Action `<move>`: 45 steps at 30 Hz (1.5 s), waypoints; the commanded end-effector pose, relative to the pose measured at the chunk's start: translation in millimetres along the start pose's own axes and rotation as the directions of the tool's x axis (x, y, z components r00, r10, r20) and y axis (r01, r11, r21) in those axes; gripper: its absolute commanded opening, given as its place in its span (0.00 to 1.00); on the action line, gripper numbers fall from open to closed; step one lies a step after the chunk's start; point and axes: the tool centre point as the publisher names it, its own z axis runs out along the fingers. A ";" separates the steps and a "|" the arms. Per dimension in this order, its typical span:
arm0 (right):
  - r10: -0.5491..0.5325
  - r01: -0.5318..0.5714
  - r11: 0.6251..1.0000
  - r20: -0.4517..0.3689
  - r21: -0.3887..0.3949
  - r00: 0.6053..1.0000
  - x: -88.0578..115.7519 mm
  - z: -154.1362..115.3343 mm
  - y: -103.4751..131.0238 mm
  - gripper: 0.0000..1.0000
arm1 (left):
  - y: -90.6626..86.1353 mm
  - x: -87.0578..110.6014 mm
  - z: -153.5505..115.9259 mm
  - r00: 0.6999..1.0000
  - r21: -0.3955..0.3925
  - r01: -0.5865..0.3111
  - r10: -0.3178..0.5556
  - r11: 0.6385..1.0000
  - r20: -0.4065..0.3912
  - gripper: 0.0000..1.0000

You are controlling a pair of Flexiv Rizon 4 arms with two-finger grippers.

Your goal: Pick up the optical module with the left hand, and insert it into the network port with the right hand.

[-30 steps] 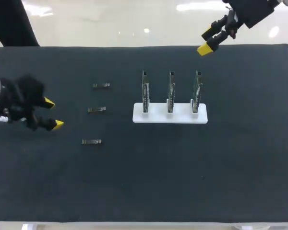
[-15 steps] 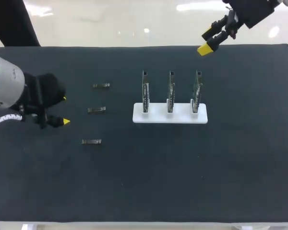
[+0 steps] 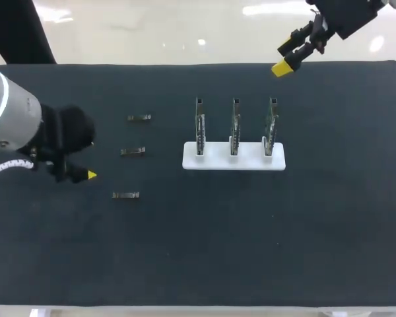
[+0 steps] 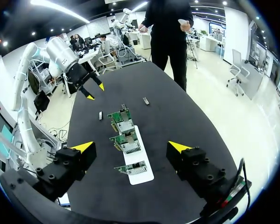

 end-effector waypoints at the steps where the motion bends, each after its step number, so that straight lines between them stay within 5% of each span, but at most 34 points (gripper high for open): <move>1: 0.000 0.000 1.000 0.001 0.000 1.000 -0.1 0.1 0.3 1.00 | 4.9 -12.9 6.5 0.989 0.080 -0.040 0.051 0.996 -0.137 1.00; 17: 0.000 0.000 1.000 0.001 0.000 1.000 -0.1 0.1 0.3 1.00 | -9.7 -23.5 38.7 0.946 0.283 -0.051 0.137 0.958 -0.295 1.00; 36: 0.000 0.000 1.000 0.001 0.000 1.000 -0.1 0.1 0.3 1.00 | -14.4 -21.1 41.4 0.948 0.297 -0.013 0.107 0.955 -0.300 1.00; 45: 0.000 0.000 1.000 0.001 0.000 1.000 -0.1 0.1 0.3 1.00 | -28.5 -13.6 41.2 0.973 0.316 0.031 0.043 0.948 -0.226 1.00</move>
